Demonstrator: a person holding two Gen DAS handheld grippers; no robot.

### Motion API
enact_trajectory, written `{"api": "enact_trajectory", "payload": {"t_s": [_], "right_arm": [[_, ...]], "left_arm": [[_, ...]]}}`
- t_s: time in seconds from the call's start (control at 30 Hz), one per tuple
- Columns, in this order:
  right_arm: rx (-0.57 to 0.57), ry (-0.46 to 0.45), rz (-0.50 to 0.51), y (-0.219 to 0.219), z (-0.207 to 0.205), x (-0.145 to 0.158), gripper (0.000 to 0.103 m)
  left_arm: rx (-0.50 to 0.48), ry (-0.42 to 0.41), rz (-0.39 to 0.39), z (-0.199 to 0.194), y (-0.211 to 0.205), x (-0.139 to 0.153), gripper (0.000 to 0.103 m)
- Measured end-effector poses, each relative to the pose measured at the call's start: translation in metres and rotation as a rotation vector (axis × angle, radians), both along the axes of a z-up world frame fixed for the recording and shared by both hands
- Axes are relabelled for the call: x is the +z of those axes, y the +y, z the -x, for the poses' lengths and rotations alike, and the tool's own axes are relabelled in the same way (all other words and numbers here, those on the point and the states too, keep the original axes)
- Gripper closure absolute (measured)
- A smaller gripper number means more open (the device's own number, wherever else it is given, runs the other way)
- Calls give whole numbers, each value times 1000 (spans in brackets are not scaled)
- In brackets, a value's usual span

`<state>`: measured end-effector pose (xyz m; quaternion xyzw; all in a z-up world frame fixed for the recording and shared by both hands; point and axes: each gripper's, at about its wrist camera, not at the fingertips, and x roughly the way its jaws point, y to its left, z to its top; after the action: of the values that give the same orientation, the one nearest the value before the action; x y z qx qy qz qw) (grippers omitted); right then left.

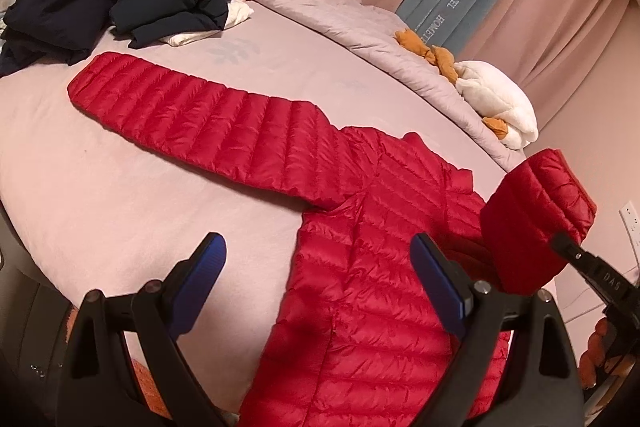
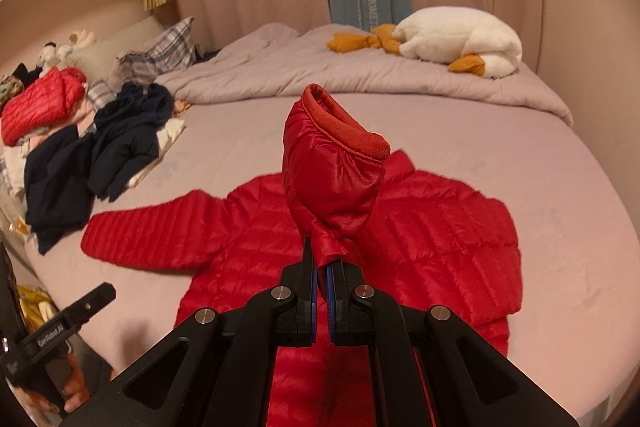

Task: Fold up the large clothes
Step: 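Carry the held sleeve with the right tool across the jacket body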

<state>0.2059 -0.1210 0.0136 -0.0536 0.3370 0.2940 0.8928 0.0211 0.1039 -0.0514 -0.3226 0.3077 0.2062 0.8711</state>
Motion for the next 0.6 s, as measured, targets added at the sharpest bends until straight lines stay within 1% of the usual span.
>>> {"api": "enact_trajectory", "payload": {"t_s": [0.1, 0.4, 0.6], "right_arm": [[24, 26, 21, 5, 0, -9, 98], [96, 128, 92, 28, -1, -41, 98], [123, 189, 109, 35, -1, -59, 98]], "left_arm": [[-7, 18, 1, -4, -1, -2, 10], [-24, 35, -10, -10, -7, -7, 10], [-39, 57, -7, -14, -9, -10, 10]]}}
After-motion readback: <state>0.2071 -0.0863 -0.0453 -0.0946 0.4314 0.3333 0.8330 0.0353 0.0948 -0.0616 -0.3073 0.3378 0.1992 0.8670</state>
